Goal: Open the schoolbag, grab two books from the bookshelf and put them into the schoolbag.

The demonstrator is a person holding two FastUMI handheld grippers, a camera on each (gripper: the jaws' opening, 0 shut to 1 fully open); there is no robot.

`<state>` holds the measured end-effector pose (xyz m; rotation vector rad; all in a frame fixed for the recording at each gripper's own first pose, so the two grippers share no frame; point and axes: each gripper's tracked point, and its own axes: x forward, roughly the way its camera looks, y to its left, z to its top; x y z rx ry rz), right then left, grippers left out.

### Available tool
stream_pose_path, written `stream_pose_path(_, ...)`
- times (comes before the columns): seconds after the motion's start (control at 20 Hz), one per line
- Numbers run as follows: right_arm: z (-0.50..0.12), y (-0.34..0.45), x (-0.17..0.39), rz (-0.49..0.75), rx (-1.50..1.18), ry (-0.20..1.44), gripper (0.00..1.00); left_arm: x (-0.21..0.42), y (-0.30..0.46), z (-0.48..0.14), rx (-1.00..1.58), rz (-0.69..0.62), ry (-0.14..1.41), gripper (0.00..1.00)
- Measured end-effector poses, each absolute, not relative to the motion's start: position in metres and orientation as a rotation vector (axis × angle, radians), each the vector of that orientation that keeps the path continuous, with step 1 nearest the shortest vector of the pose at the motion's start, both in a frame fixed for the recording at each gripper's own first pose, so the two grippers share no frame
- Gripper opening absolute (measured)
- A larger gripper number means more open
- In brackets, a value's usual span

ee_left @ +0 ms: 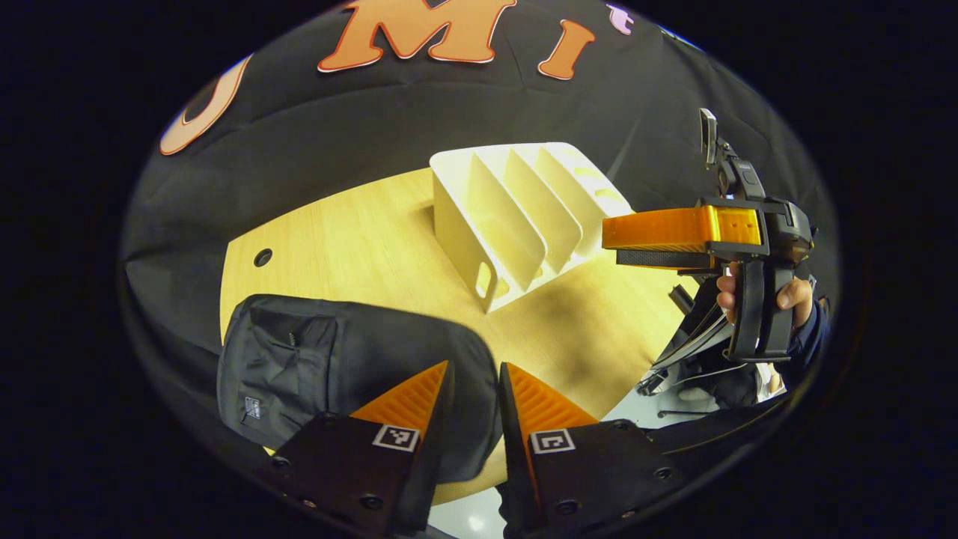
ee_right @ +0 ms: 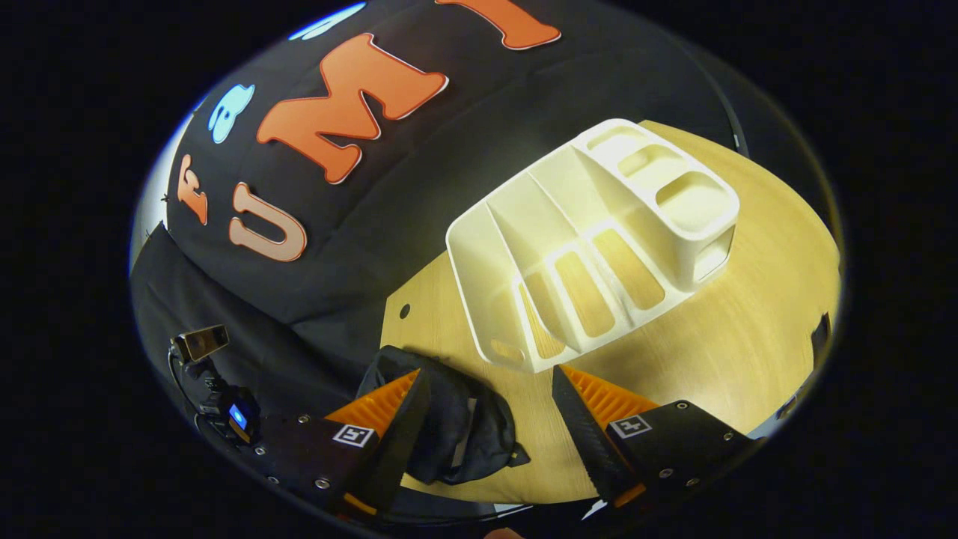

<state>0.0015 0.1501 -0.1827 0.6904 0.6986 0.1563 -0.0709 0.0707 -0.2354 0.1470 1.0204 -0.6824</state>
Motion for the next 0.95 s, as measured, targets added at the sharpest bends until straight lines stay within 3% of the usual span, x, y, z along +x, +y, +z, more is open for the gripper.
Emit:
stream_pose_path(0.2,-0.165,0.117,-0.002,0.166,0.59,0.646,0.98,-0.076,0.037,-0.223,0.131,-0.67,0.97,0.53)
stream_pose_path(0.35,-0.15,0.1,-0.002,0.18,0.519,0.608,0.98,-0.074,0.009,-0.203,0.132,-0.659,0.915,0.58)
stream_pose_path(0.6,-0.123,0.07,-0.005,0.192,0.387,0.522,0.98,-0.056,-0.032,-0.165,0.056,-0.582,0.739,0.88)
stream_pose_path(0.95,-0.075,0.044,-0.019,0.213,0.285,0.396,0.98,-0.041,-0.053,-0.088,-0.076,-0.443,0.449,0.93)
